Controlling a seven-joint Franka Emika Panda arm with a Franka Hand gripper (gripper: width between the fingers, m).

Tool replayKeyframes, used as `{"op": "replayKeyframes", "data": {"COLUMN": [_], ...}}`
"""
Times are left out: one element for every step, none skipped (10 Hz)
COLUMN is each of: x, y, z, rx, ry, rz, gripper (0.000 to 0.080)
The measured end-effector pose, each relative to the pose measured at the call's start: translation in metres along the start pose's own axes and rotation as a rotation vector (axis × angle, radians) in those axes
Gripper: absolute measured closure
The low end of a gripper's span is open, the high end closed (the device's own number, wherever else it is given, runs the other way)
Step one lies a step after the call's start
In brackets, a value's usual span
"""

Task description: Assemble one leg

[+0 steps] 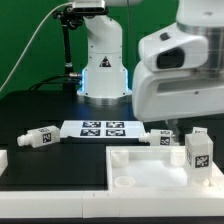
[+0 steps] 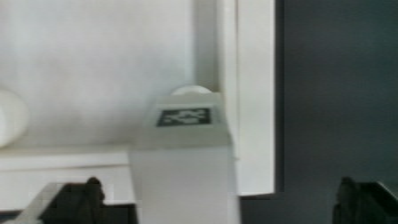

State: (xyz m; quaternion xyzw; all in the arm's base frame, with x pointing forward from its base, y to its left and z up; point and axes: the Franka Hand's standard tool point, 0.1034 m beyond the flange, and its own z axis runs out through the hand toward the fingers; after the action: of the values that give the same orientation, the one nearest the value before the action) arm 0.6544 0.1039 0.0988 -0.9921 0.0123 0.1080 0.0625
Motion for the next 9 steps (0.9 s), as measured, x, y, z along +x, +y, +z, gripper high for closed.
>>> {"op": "replayKeyframes", "data": {"x": [-0.0005,-0.0021,-0.0032,-0.0031,-0.0030,-0.0028,-0.0027,-0.0027,-0.0007], "y": [0.0041,0.0017,-0.0050,-0.0048,-0.0044,-0.0028,-0.0023,-0.0025,-0.0028], "z": [0.0078,0.0130,0.0136,0.0136,0.0137,0.0135,0.0134,0.0135,0.0138], "rx": [0.001,0.001,0.000,0.000,-0.001,-0.004,-0.004,-0.004,-0.003], "ry": [-0.011,-0.019,-0.020,-0.020,-0.019,-0.019,-0.019,-0.018,0.002], "rz": [0.020,0.053,0.069,0.063,0.078,0.092,0.092,0.147,0.230], "gripper": [0.0150,0.0150,0.0270,0.0270,0.0421,0.0511,0.0511,0.0511,0.0511]}}
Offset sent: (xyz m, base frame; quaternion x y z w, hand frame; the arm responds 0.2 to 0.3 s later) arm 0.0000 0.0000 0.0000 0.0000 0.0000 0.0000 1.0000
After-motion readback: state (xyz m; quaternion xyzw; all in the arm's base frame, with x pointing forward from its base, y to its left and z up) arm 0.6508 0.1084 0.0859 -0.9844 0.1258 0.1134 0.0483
